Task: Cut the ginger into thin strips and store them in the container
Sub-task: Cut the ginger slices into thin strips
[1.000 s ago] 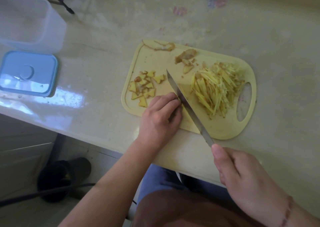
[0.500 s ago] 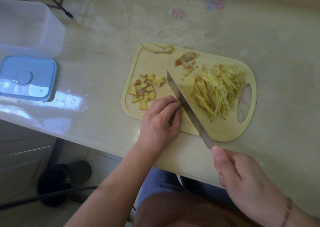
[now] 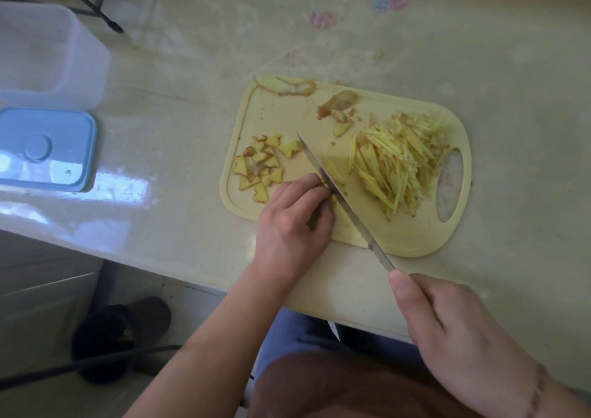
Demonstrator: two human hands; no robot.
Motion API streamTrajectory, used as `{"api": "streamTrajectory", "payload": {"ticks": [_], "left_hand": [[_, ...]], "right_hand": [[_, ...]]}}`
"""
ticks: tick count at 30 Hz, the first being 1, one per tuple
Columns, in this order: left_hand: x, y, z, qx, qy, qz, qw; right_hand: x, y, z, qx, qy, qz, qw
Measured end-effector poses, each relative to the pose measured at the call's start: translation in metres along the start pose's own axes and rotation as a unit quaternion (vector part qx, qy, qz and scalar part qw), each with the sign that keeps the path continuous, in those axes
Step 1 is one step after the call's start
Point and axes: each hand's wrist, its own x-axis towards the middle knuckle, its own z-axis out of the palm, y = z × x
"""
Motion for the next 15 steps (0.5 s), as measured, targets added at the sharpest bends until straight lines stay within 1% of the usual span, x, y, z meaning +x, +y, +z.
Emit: {"api": "streamTrajectory", "payload": {"ticks": [7, 10, 13, 15], "left_hand": [[0.001, 0.001, -0.001, 0.005, -0.013, -0.002, 1.0], [0.001, 0.0, -0.002, 0.004, -0.02, 0.008, 1.0], [0.002, 0.0, -0.002, 0.004, -0.02, 0.009, 1.0], [0.001, 0.001, -0.002, 0.005, -0.014, -0.006, 1.0]], "right_hand": [[0.0, 0.0, -0.002, 0.011, -0.023, 0.024, 0.999], [0.004, -0.001, 0.0, 0.012, -0.03, 0.036, 0.999], [0.013, -0.003, 0.005, 0.008, -0.027, 0.025, 0.999], [0.015, -0.004, 0.006, 0.01, -0.024, 0.02, 0.999]]}}
